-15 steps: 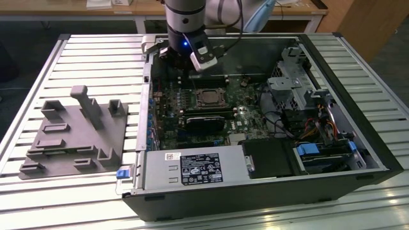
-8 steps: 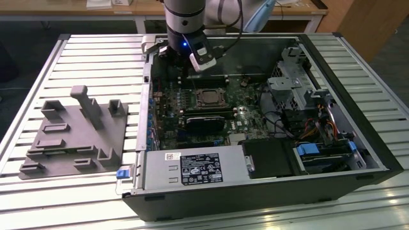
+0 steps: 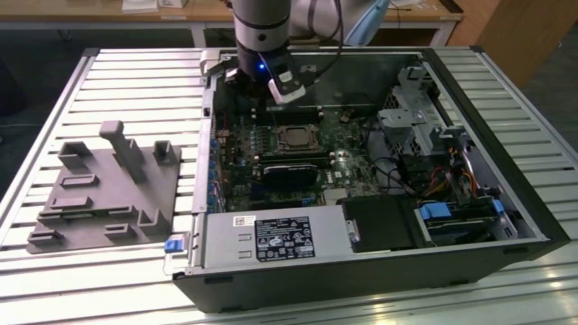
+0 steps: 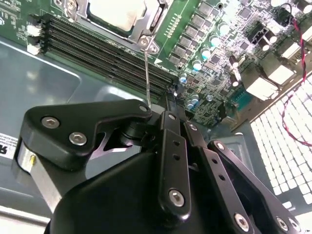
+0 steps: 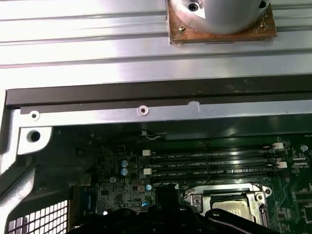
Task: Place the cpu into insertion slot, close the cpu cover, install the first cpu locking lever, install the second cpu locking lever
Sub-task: 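Install the first cpu locking lever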
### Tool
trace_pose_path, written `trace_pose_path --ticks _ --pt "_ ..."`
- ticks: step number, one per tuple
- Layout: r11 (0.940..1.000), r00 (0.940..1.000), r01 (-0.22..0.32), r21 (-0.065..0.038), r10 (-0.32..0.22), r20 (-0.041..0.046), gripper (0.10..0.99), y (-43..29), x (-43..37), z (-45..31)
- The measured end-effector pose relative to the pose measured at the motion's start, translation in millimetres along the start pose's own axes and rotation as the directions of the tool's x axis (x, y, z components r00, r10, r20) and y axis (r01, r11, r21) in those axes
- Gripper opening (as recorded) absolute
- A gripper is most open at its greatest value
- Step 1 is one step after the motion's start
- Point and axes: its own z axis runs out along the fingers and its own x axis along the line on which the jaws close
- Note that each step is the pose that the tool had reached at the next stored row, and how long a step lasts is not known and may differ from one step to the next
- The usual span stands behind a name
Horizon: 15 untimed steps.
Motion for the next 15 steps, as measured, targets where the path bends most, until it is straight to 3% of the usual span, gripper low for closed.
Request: trace_pose_path --ticks 6,15 --pt "1.0000 1.0000 0.000 0.000 0.000 -0.0008 0.106 1.6 -10.4 1.6" --pt "1.0000 1.0000 -0.001 0.005 0.001 -0.0021 0.106 5.2 -40.1 3.1"
